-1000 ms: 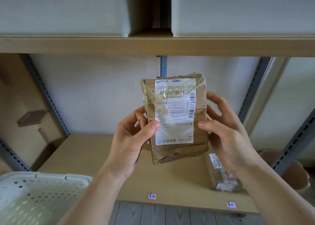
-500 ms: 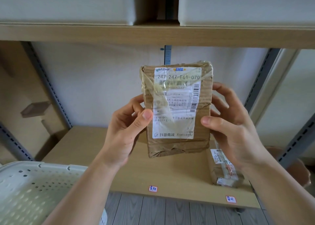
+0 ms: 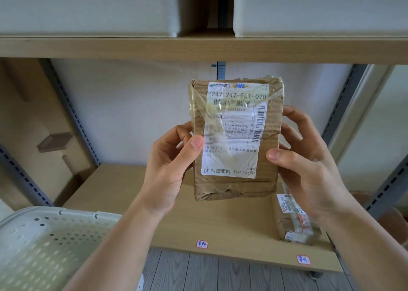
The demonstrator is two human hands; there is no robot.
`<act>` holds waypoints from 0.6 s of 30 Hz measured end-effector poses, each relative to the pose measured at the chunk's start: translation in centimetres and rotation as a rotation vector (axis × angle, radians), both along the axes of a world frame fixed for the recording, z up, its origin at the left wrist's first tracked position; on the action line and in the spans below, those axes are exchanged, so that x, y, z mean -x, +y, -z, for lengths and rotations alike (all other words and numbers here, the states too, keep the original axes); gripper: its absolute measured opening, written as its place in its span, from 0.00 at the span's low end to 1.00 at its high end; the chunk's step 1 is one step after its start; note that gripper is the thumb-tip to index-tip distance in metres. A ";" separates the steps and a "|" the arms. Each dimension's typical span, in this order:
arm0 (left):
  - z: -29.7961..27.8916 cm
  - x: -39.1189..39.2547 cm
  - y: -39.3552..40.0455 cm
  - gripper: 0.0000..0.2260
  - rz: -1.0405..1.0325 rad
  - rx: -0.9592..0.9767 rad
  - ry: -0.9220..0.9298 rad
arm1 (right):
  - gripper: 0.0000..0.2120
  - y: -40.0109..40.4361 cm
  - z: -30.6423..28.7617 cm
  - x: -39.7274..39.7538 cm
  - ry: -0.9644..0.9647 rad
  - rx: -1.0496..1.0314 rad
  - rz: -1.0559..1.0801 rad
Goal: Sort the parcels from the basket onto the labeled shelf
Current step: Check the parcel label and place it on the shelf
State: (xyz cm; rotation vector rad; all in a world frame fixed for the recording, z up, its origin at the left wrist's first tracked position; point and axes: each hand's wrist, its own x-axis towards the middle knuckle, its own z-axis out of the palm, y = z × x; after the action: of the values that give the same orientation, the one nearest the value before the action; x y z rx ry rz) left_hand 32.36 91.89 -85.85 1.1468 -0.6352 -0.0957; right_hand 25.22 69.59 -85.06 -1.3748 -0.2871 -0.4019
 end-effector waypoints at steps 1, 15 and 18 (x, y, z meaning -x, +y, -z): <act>0.0 0.3 0.1 0.30 -0.033 -0.014 0.026 | 0.28 0.1 -0.1 0.1 0.028 0.009 0.023; 0.8 1.8 1.4 0.19 -0.063 -0.202 0.389 | 0.34 2.1 1.1 0.7 0.386 0.323 0.054; 1.1 1.6 2.7 0.28 0.034 -0.266 0.305 | 0.45 2.2 1.9 0.4 0.400 0.343 0.068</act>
State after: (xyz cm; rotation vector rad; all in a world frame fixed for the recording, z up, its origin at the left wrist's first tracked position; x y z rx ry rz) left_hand 30.80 94.54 -86.97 1.3446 -0.3766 -0.3866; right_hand 24.79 71.81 -86.93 -1.7679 0.0246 -0.1271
